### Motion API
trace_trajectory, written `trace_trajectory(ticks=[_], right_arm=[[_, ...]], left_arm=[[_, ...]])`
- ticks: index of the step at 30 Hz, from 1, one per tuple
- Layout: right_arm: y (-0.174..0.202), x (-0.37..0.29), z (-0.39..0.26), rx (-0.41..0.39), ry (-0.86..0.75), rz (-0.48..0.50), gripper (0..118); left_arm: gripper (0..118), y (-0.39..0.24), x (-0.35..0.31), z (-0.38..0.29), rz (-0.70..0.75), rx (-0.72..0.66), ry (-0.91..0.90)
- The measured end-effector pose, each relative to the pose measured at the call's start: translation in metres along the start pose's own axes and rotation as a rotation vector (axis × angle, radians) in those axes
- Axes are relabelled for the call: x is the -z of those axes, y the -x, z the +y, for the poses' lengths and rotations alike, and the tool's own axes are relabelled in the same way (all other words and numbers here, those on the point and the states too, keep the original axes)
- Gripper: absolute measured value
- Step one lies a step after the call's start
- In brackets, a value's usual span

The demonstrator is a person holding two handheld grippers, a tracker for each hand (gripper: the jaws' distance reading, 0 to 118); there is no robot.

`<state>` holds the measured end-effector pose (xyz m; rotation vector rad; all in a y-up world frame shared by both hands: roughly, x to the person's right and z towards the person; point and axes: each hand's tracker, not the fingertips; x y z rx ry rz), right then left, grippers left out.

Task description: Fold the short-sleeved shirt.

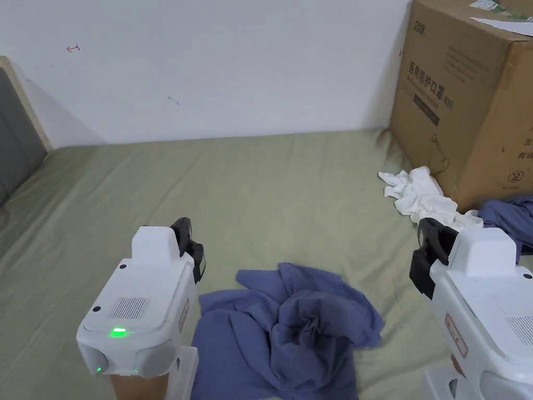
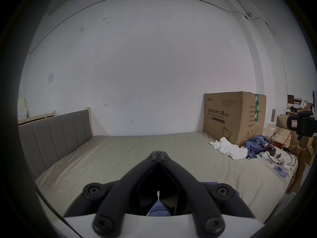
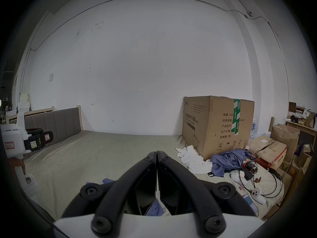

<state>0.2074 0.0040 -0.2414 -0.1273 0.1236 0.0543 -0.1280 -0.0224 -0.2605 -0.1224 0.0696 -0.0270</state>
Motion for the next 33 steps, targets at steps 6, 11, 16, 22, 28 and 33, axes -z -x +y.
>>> trace_trajectory(ticks=[6, 11, 16, 22, 28, 33], right_arm=[[0.000, 0.004, -0.002, -0.002, 0.004, 0.002, 0], [-0.001, 0.011, -0.009, 0.002, 0.018, 0.006, 0], [-0.002, 0.018, -0.020, 0.008, 0.047, 0.012, 0], [-0.002, 0.026, -0.033, 0.015, 0.083, 0.025, 0], [-0.003, 0.029, -0.039, 0.016, 0.110, 0.032, 0], [-0.005, 0.034, -0.045, 0.025, 0.131, 0.031, 0]], left_arm=[[0, 0.002, 0.004, -0.001, -0.013, -0.011, 0.030], [0, 0.011, 0.037, -0.025, -0.030, -0.061, 0.331], [0, 0.019, 0.059, -0.081, -0.027, -0.104, 0.577], [9, 0.022, 0.065, -0.145, -0.010, -0.131, 0.818], [107, 0.032, 0.066, -0.182, 0.033, -0.214, 0.952], [68, 0.025, 0.074, -0.200, 0.067, -0.170, 0.997]])
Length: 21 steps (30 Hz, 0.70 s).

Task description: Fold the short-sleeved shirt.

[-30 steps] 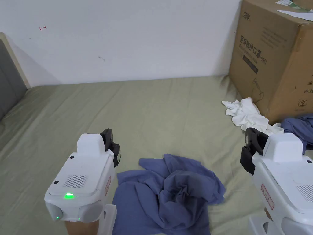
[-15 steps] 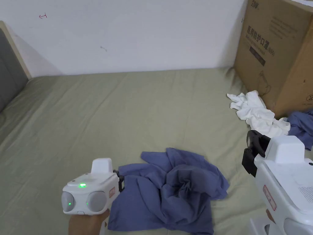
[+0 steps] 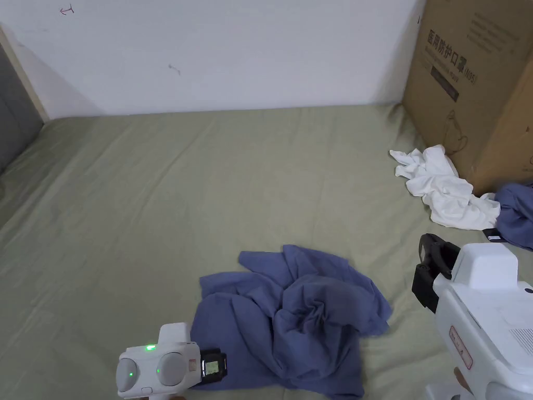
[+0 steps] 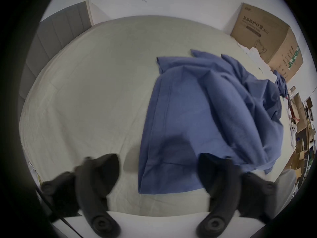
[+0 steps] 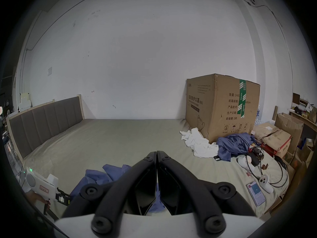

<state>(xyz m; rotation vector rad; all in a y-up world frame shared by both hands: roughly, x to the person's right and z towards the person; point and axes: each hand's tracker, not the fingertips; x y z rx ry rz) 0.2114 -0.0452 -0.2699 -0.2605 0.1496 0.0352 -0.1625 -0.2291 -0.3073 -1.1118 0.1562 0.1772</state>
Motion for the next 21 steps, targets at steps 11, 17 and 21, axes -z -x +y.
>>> trace_trajectory(ticks=[11, 17, 21], right_arm=[[-0.010, 0.034, -0.020, 0.018, 0.099, -0.017, 0], [-0.027, 0.121, -0.059, 0.022, 0.355, -0.021, 73], [-0.032, 0.181, -0.090, 0.014, 0.500, -0.027, 82]], left_arm=[[4, -0.032, -0.014, -0.012, -0.014, 0.229, -0.070], [4, -0.027, -0.053, 0.004, -0.098, 0.175, -0.175], [4, -0.021, -0.066, 0.017, -0.145, 0.125, -0.195]])
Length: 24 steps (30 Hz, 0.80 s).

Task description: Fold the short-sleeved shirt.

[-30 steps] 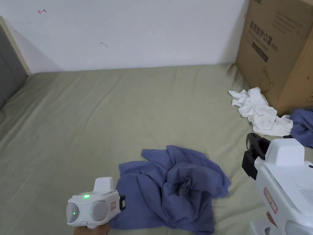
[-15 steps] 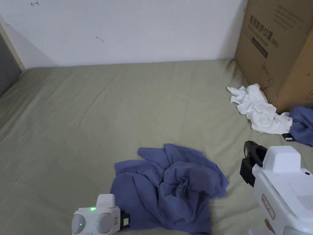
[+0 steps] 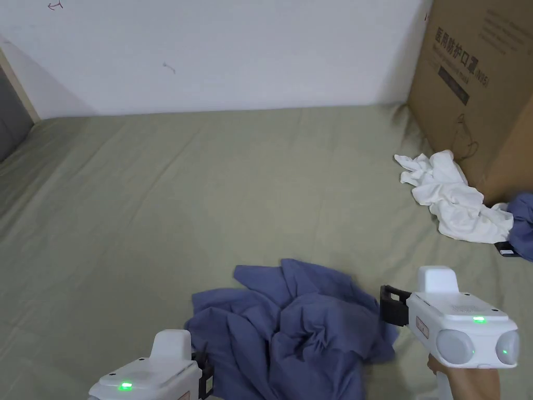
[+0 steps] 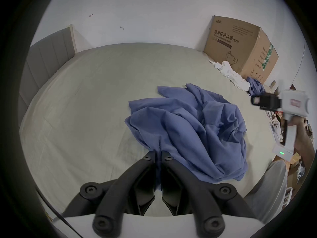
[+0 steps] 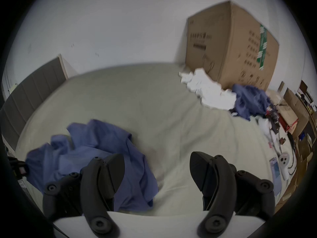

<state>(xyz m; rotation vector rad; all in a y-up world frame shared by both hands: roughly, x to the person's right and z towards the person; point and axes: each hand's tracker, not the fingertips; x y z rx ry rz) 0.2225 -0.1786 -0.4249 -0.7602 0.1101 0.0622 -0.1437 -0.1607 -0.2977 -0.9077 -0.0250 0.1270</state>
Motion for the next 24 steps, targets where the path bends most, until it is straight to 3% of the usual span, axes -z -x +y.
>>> trace_trajectory(ticks=[4, 7, 12, 17, 24], right_arm=[[0.000, 0.059, -0.001, -0.008, 0.153, 0.024, 81], [0.009, 0.081, 0.001, 0.016, 0.212, 0.037, 70], [0.019, 0.109, 0.000, -0.026, 0.251, 0.064, 6], [0.022, 0.101, -0.005, -0.097, 0.244, 0.093, 3], [0.016, -0.003, 0.025, -0.110, 0.046, 0.151, 2]], left_arm=[[4, 0.001, 0.007, 0.002, -0.002, -0.004, 0.013], [4, 0.002, 0.011, 0.001, 0.000, -0.002, 0.021], [4, 0.003, 0.012, 0.000, -0.005, -0.011, 0.028], [4, 0.007, 0.009, -0.001, -0.022, -0.035, 0.023], [4, 0.014, -0.014, 0.011, -0.089, -0.101, -0.041]])
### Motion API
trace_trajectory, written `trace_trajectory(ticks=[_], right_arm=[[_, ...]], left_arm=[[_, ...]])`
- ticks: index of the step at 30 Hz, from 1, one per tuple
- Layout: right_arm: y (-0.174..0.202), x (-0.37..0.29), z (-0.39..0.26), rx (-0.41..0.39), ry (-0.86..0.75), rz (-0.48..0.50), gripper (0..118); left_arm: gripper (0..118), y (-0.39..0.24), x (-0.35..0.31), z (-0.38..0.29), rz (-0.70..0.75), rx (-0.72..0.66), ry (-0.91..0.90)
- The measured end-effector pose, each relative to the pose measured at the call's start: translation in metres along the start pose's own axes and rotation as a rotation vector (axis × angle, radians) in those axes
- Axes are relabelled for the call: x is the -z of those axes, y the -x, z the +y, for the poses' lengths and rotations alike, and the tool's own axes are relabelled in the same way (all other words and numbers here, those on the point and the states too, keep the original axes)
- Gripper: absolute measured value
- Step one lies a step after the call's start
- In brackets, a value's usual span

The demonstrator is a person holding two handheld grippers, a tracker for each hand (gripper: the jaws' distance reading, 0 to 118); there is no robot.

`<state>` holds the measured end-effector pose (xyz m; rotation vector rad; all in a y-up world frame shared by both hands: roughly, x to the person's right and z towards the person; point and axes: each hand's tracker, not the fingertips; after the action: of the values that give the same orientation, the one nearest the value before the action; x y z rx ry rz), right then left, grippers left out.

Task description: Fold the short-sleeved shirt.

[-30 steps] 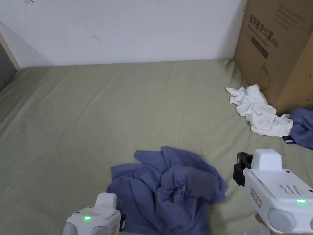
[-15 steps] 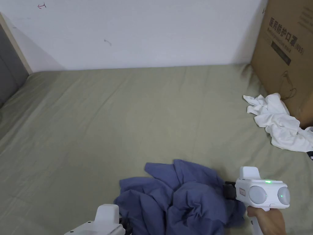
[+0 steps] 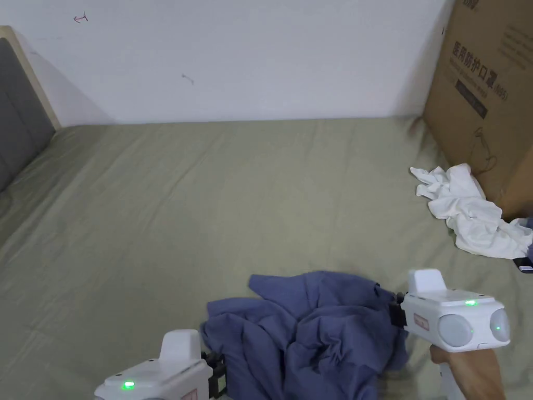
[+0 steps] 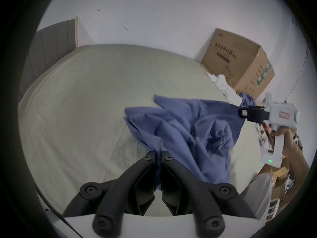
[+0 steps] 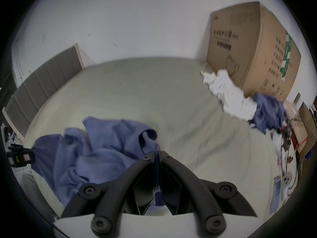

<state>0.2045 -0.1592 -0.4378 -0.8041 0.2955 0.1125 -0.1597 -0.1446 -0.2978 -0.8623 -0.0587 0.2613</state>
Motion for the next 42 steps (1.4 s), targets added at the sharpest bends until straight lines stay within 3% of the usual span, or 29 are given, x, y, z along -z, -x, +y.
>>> trace_trajectory(ticks=[7, 17, 28, 33, 42], right_arm=[[-0.032, -0.097, 0.062, 0.009, -0.243, -0.012, 2], [-0.067, -0.155, 0.178, -0.042, -0.394, -0.096, 2], [-0.106, -0.164, 0.285, 0.077, -0.545, -0.142, 2], [-0.137, -0.121, 0.302, 0.117, -0.529, -0.146, 2], [-0.121, -0.032, 0.213, 0.187, -0.348, -0.118, 2]], left_arm=[[4, 0.020, -0.037, 0.069, -0.061, -0.105, -0.169], [4, 0.050, -0.099, 0.236, 0.062, -0.036, -0.413], [3, 0.036, -0.133, 0.376, 0.178, 0.065, -0.562], [3, 0.034, -0.108, 0.398, 0.221, 0.108, -0.560], [3, 0.067, -0.014, 0.332, 0.218, 0.067, -0.391]])
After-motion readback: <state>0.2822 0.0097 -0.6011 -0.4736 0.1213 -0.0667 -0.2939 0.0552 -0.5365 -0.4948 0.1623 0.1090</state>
